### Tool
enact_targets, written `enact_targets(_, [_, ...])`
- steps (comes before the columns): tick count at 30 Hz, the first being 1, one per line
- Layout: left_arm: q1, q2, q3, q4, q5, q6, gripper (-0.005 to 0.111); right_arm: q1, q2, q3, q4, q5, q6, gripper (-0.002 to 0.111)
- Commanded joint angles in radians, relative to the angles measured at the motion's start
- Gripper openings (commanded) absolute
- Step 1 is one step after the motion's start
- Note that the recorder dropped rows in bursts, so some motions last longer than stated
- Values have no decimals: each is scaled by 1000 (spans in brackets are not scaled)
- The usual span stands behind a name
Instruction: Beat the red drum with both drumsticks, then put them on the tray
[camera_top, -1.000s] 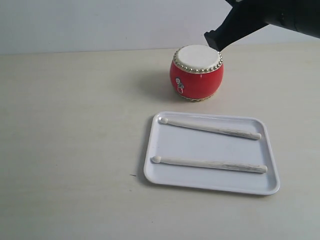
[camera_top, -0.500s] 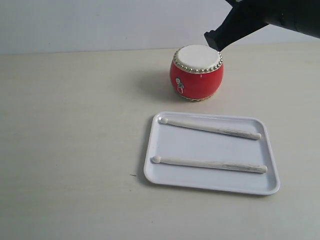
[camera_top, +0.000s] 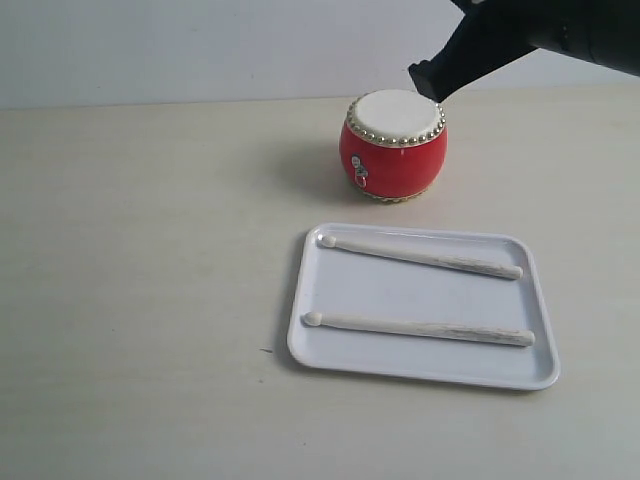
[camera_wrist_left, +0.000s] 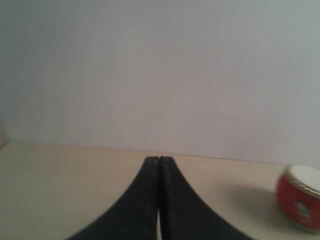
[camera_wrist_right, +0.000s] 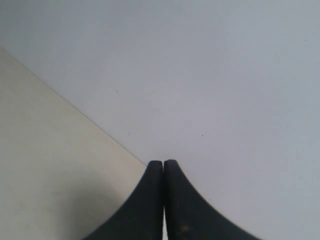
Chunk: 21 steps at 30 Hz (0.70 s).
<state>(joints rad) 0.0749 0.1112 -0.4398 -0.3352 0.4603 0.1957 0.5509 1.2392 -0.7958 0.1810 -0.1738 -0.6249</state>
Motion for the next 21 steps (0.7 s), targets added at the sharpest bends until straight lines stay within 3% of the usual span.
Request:
enact_targets(1, [-5, 5, 120, 459, -179, -429, 0, -7, -6, 0, 3, -16, 3, 0])
enact_targets(4, [-5, -4, 228, 492, -290, -414, 0, -7, -6, 0, 3, -16, 3, 0])
enact_targets(10, [-5, -105, 377, 507, -299, -414, 0, -7, -6, 0, 3, -16, 3, 0])
enact_targets(21, [-5, -111, 440, 504, -228, -414, 0, -7, -6, 0, 3, -16, 1, 0])
